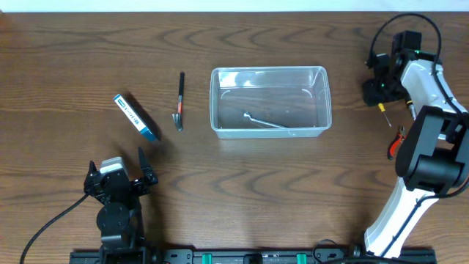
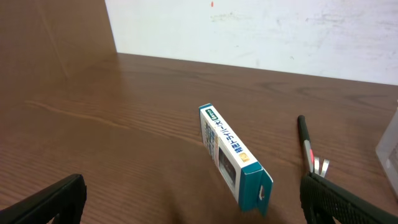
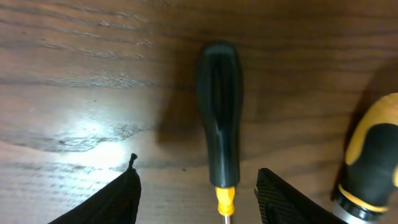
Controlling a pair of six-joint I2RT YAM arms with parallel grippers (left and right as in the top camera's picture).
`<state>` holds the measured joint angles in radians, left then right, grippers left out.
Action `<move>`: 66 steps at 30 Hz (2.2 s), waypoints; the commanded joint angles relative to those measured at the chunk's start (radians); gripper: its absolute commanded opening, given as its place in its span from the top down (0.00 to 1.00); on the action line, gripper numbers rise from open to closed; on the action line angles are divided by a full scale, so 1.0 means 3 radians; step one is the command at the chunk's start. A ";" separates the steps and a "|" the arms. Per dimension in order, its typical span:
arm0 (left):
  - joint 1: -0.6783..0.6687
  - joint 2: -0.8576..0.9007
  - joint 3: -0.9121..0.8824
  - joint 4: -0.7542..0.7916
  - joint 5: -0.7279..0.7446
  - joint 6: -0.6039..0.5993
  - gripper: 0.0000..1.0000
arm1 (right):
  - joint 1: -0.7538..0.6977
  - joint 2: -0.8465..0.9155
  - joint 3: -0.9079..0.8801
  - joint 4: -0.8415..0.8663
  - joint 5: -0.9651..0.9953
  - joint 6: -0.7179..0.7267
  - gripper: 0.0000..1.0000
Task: Pack container
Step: 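Lower the right gripper onto the black-yellow screwdriver handle and grasp, then lift the screwdriver and carry it into the container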
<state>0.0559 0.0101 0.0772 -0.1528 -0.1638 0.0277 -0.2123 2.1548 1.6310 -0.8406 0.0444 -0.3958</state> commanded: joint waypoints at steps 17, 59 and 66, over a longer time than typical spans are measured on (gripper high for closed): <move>-0.0010 -0.0020 -0.0093 -0.0033 -0.0004 0.0043 0.02 | -0.0192 0.0418 -0.0050 0.0111 0.0060 0.0008 0.37; -0.0010 -0.0020 -0.0093 -0.0033 -0.0004 0.0043 0.02 | -0.0159 0.0416 0.0801 -0.0567 -0.0341 0.0122 0.99; -0.0010 -0.0020 -0.0093 -0.0033 -0.0004 0.0043 0.02 | -0.0061 0.0415 0.1612 -0.1099 -0.0530 0.0120 0.99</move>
<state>0.0559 0.0101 0.0772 -0.1528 -0.1638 0.0273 -0.2554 2.2845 2.0174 -1.1332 -0.0666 -0.3721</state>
